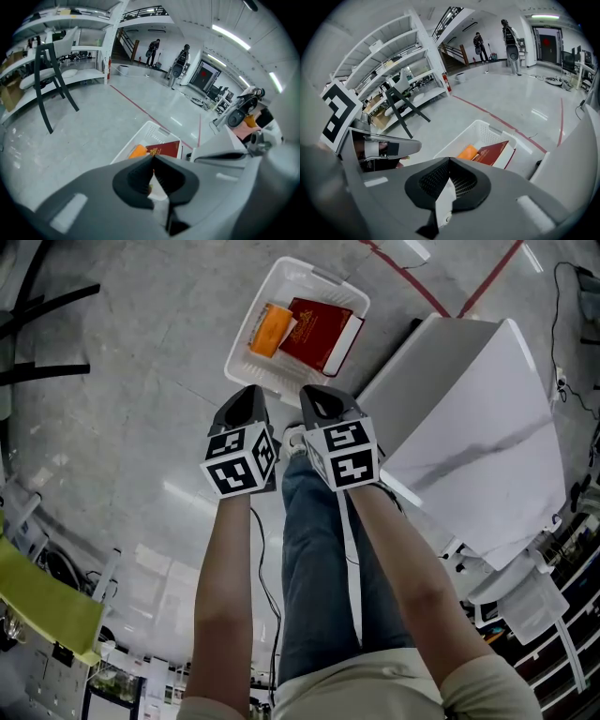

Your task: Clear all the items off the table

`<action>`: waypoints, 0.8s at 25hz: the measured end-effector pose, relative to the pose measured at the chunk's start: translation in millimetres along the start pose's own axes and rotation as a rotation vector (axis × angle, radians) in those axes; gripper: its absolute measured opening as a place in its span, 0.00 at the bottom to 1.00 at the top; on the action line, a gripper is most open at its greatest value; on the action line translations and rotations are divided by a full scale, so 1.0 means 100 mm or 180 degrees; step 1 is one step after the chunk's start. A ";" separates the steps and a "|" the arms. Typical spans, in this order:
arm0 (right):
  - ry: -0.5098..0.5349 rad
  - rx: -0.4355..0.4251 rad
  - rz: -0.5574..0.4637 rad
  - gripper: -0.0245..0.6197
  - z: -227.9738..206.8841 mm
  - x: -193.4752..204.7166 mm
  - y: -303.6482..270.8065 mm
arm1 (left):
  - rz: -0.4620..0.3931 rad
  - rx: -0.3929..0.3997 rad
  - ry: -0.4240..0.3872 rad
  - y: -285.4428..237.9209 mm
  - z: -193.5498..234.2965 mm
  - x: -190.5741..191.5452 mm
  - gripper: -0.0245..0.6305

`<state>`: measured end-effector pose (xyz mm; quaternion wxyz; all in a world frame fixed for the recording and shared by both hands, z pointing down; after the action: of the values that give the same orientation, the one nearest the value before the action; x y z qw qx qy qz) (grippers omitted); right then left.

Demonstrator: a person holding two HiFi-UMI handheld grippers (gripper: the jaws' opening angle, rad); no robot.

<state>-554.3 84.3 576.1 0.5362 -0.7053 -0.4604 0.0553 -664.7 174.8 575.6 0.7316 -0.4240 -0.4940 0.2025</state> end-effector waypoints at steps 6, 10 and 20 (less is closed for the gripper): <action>0.0029 -0.0039 -0.0060 0.04 0.12 -0.02 0.15 | -0.0067 0.0009 0.0021 0.15 -0.06 -0.03 0.05; 0.0101 -0.0035 -0.0060 0.04 0.17 -0.02 0.24 | -0.0104 0.0001 0.0038 0.26 -0.08 -0.02 0.05; 0.0080 -0.0089 -0.0126 0.04 0.28 -0.03 0.47 | -0.0112 0.0013 0.0043 0.53 -0.19 -0.05 0.05</action>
<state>-544.1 102.4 525.2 0.5330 -0.7041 -0.4683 0.0294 -642.9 192.8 526.2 0.7392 -0.4152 -0.4959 0.1878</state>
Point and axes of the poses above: the fingertips, and each gripper's own axes: y backward along the fingers, z to its left, x out of its underside, the point moved 7 cm from there along y, backward along the fingers, and after that the axes turned 15 degrees about -y, right-handed, at the moved point
